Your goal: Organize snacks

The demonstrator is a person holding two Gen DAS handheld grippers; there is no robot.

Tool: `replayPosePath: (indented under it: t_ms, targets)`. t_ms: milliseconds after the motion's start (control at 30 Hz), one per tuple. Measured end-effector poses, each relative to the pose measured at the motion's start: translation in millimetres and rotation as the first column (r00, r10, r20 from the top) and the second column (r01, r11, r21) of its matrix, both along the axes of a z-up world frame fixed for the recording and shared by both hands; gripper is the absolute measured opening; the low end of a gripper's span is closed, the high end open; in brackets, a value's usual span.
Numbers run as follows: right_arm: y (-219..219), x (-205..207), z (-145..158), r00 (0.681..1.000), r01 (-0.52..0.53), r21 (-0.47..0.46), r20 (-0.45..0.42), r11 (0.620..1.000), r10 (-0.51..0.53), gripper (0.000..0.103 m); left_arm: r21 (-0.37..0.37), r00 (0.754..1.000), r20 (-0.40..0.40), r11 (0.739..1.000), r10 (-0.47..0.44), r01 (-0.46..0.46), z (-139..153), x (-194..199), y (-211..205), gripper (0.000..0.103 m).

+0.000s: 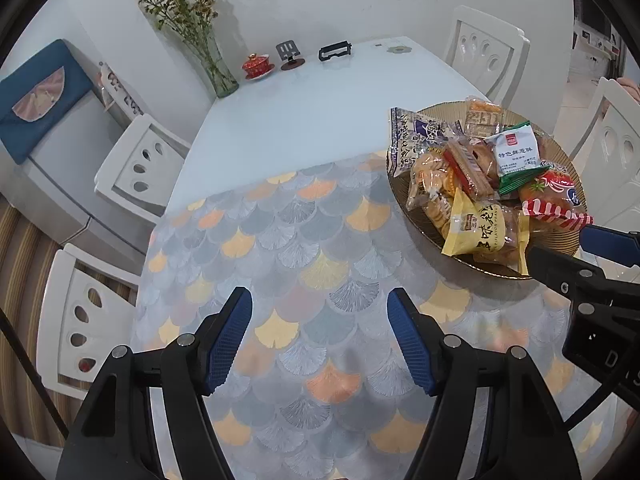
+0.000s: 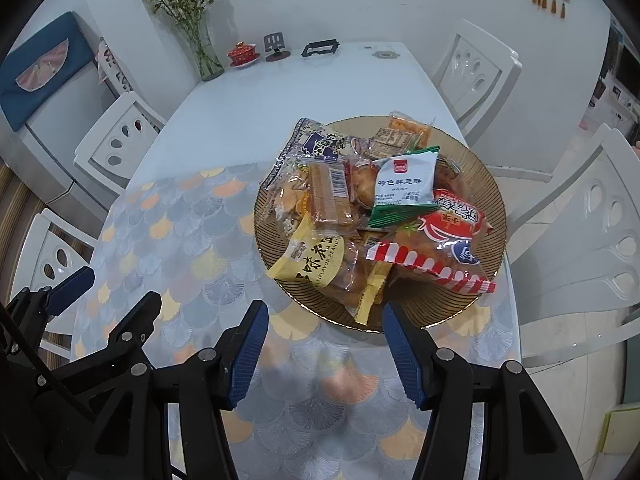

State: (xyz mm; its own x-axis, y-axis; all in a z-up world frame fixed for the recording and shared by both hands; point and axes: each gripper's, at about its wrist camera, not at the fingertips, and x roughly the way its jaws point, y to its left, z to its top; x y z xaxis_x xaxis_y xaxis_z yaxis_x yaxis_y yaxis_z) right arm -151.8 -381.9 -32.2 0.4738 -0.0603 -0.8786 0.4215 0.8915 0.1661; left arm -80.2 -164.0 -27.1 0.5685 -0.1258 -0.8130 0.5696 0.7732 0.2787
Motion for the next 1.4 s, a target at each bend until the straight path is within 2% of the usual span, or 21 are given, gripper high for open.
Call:
replayPosePath:
  t_ms: [167, 1400]
  targets:
    - [3.2, 2.0, 0.5, 1.0, 0.001, 0.005, 0.006, 1.0, -0.001, 0.057, -0.007, 0.999, -0.044, 1.0, 0.002, -0.003, -2.9, 5.0, 3.1, 0.068]
    - [15.5, 11.8, -0.9, 1.0, 0.002, 0.01, -0.006, 1.0, -0.002, 0.057, 0.007, 0.998, -0.055, 1.0, 0.0, 0.0, -7.2, 11.9, 12.7, 0.068]
